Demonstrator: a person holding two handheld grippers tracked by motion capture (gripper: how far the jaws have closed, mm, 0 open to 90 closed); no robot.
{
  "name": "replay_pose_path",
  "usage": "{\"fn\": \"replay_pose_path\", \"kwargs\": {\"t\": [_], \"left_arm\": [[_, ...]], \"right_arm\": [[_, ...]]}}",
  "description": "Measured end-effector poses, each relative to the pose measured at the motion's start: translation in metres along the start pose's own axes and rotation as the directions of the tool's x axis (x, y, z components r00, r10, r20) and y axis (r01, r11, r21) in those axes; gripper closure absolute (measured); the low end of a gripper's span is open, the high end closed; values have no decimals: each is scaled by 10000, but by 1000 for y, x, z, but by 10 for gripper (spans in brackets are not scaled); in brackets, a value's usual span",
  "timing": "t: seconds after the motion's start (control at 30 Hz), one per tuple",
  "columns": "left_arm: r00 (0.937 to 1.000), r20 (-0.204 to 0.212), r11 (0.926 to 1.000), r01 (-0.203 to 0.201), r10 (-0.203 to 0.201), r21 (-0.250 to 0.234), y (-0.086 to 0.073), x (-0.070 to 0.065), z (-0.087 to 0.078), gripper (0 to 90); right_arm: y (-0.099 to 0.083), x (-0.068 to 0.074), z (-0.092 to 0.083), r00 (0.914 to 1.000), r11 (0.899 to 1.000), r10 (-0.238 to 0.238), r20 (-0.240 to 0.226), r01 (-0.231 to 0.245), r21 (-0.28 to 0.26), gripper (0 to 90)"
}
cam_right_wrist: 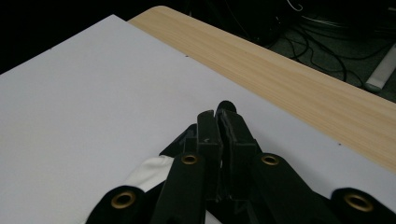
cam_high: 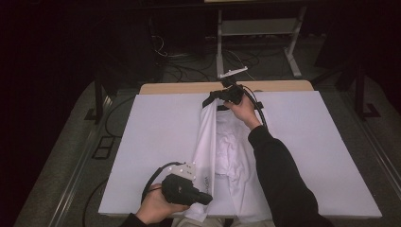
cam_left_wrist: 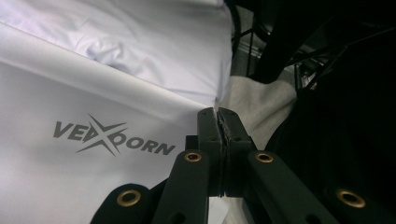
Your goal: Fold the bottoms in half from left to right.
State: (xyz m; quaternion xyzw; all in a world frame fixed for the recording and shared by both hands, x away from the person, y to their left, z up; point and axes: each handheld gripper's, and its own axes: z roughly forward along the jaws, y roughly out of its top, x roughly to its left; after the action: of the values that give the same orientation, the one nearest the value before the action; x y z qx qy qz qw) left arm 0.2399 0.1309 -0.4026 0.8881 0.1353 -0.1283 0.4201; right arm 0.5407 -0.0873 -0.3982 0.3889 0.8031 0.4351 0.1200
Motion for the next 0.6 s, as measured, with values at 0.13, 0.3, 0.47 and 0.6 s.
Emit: {"fn": "replay_pose_path", "kwargs": {"t": [0.13,0.3,0.47,0.6], "left_arm": [[9995,280,9994,-154,162,-299,8,1,2,881],[9980,533,9987,-331,352,-392,18,1,10,881],[9952,798,9970,-515,561,-582,30,0,18,881],[9920,1002,9956,-709,768,-612,42,-1,28,881]], "right_arm": [[1,-4,-4,10000,10000,56,53,-56,-20,849],[3,-11,-10,9998,10000,2,185,-4,64,849],[6,-18,-19,9997,10000,3,247,-5,58,849],[7,-23,-26,9998,10000,41,206,-41,0,849]]}}
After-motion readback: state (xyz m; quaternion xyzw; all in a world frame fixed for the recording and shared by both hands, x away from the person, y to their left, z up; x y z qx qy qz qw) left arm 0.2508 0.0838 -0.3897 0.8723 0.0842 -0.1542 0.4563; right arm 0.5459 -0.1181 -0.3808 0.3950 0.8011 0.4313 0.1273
